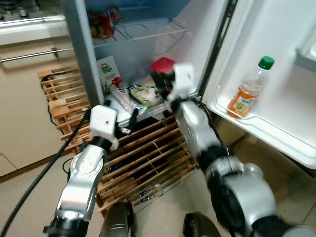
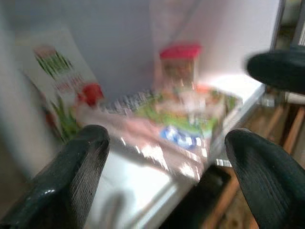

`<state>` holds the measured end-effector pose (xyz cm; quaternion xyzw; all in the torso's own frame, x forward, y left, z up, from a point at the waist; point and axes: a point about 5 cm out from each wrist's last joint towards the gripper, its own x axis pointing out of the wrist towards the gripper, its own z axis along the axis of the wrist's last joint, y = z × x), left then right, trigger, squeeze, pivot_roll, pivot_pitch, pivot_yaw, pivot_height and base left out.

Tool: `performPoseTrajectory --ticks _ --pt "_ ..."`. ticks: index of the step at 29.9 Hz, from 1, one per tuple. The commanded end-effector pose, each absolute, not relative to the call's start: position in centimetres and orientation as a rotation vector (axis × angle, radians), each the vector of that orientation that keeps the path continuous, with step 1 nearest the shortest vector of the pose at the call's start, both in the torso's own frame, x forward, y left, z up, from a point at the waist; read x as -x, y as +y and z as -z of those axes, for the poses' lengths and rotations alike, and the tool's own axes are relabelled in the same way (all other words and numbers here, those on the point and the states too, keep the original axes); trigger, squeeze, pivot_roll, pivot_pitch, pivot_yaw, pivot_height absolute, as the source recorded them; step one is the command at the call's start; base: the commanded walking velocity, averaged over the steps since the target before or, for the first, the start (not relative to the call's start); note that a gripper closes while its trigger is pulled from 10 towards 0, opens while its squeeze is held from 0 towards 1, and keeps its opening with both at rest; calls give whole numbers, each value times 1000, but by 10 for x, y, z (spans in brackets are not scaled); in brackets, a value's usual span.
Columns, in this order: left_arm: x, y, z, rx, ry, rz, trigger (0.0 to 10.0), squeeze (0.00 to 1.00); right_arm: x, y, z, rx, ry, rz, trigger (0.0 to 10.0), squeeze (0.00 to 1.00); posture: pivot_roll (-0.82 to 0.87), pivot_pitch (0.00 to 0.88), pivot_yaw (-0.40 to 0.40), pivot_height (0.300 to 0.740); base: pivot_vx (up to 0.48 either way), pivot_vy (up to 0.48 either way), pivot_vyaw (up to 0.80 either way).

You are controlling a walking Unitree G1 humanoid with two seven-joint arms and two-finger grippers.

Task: Restocking fridge

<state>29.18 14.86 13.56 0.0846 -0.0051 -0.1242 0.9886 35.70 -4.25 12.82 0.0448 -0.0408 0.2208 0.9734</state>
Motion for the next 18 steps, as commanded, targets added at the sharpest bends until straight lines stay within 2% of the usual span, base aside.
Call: performPoseTrajectory --ticks 1,5,9,18 --pt "-293 144 -134 -149 17 248 10000 0 -358 -47 -147 -79 -192 -419 10000 0 8 0 -40 652 0 0 0" --pt "-295 136 -142 -109 4 236 10000 0 -348 -65 -138 -64 -212 -350 10000 0 15 0 -78 652 0 0 0" --pt "-299 136 -143 -98 59 193 10000 0 -338 -84 -127 -42 -196 -299 10000 0 15 0 -83 652 0 0 0" --pt "-311 135 -134 -91 112 157 10000 0 -338 -91 -133 -46 -190 -256 10000 0 -7 0 -57 652 0 0 0"
